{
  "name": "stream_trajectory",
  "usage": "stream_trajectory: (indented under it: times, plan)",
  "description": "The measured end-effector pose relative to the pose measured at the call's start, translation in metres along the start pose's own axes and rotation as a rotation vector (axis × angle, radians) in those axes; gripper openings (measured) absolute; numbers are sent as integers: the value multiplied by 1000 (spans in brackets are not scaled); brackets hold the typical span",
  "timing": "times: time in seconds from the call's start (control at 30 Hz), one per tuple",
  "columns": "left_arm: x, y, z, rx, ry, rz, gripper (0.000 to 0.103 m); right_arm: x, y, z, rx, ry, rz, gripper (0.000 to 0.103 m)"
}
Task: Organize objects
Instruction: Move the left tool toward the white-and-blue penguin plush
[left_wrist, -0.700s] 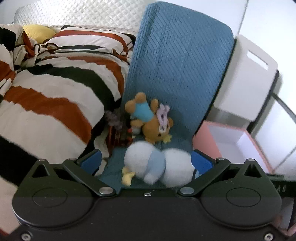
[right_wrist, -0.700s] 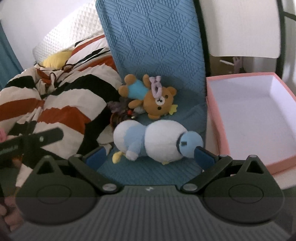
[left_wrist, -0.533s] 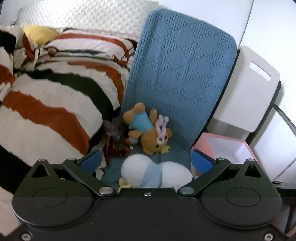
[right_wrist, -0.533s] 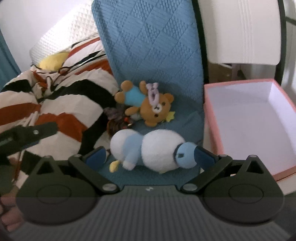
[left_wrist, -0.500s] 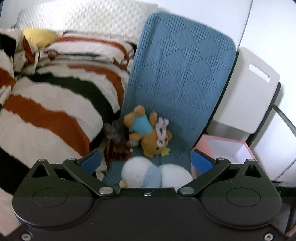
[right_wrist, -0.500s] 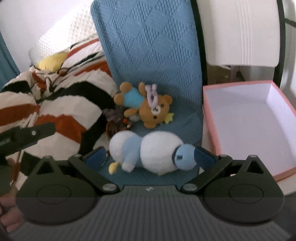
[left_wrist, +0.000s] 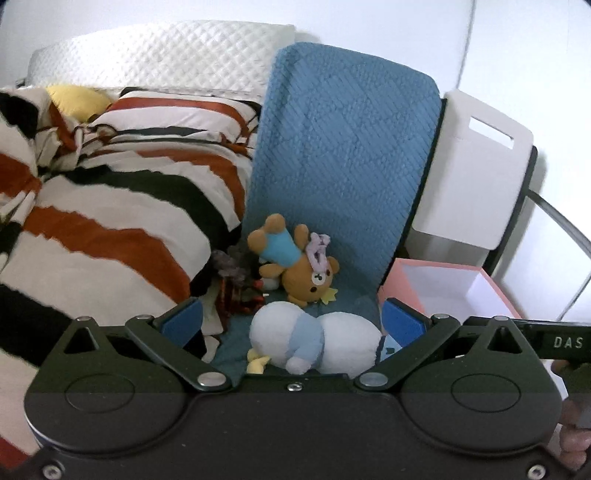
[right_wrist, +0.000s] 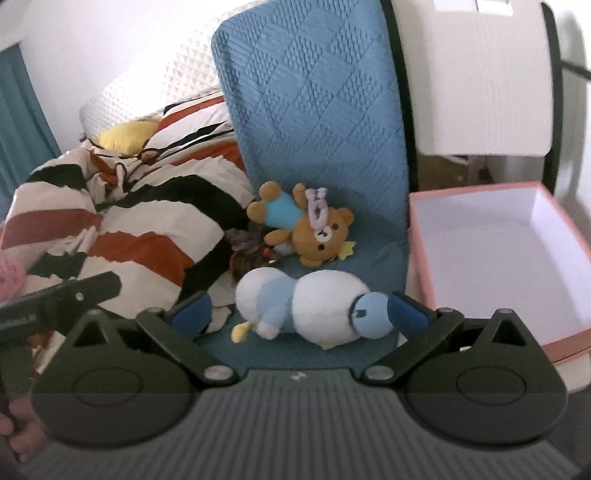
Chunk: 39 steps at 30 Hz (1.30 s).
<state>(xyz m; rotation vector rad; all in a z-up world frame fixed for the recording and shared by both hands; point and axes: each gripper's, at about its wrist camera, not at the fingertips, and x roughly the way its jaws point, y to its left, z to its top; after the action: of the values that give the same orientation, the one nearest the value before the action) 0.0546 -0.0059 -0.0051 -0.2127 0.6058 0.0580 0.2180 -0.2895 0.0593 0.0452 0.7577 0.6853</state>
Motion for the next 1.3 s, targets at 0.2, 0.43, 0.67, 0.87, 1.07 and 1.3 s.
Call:
stream_trajectory:
  times: [0.2,0.43,0.67,0.87,1.07,1.3]
  plan:
    - [-13,-3,-8,-47,2,-20,103,-10,1,3,22,-27,18,103]
    - [-12,-4,-12,-65,13,-42,103,-5,4,1,34,-29,41,103]
    - [-4,-3,-12,-65,8,-53,103,9,9,4,44,-13,33,103]
    - [10,10,-6,-119,21,-49,103,18,10,9,49,-17,31,103]
    - [24,8,-6,-129,15,-38,103,31,2,13,35,-26,18,103]
    - [50,0,-14,-148,33,-20,103,57,-17,10,31,10,21,103]
